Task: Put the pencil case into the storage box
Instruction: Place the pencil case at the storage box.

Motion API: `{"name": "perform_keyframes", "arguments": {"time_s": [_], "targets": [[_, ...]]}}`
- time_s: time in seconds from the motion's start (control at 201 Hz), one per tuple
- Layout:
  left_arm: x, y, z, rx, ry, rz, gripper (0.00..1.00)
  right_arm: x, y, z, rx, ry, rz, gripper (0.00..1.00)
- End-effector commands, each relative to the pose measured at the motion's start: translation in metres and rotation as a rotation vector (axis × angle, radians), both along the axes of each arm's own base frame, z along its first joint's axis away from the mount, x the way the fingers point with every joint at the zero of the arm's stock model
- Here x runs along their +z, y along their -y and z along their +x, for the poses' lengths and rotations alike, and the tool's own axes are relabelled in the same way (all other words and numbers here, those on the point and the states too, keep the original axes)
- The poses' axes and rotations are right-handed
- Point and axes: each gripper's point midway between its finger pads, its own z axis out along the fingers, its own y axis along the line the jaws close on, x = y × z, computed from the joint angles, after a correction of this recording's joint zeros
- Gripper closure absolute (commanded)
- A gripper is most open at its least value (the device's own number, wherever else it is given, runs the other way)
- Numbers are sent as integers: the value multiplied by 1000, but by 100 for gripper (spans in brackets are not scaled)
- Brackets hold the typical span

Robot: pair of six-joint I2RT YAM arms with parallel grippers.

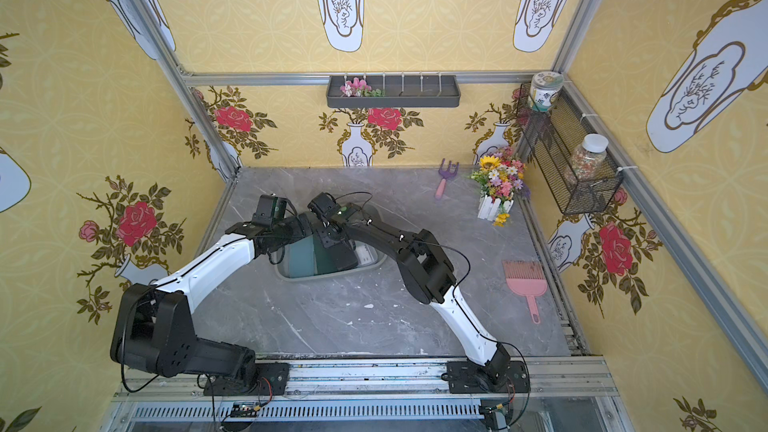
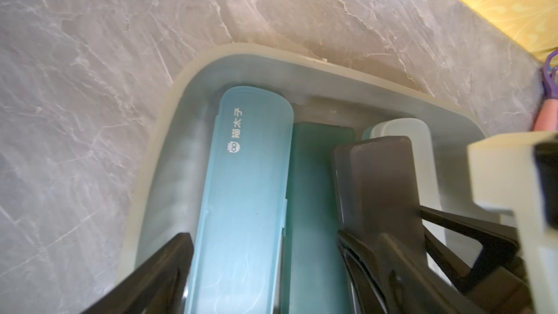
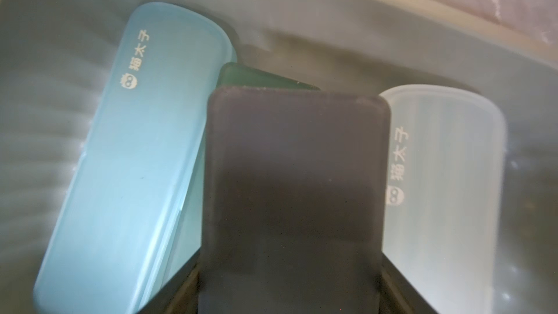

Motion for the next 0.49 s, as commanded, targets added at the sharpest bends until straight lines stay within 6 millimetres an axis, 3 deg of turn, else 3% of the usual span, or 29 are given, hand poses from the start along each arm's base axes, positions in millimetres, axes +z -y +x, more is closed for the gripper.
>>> {"name": "perform_keyframes", "arguments": {"time_s": [0.0, 0.309, 0.363, 0.448, 0.488], "targets": [[-2, -4, 0, 25, 5, 3, 0, 1, -10, 6, -39, 26, 32, 32], [-16, -6, -1, 35, -22, 7, 0, -8, -19, 10, -76, 27, 55, 27], [-15, -7, 0, 37, -19, 10, 0, -9, -21, 9, -73, 26, 60, 21], [-14, -8, -1, 41, -16, 14, 0, -6, -22, 9, -70, 37, 62, 2], [-14, -9, -1, 45, -15, 16, 0, -3, -21, 9, -68, 41, 66, 3]]}}
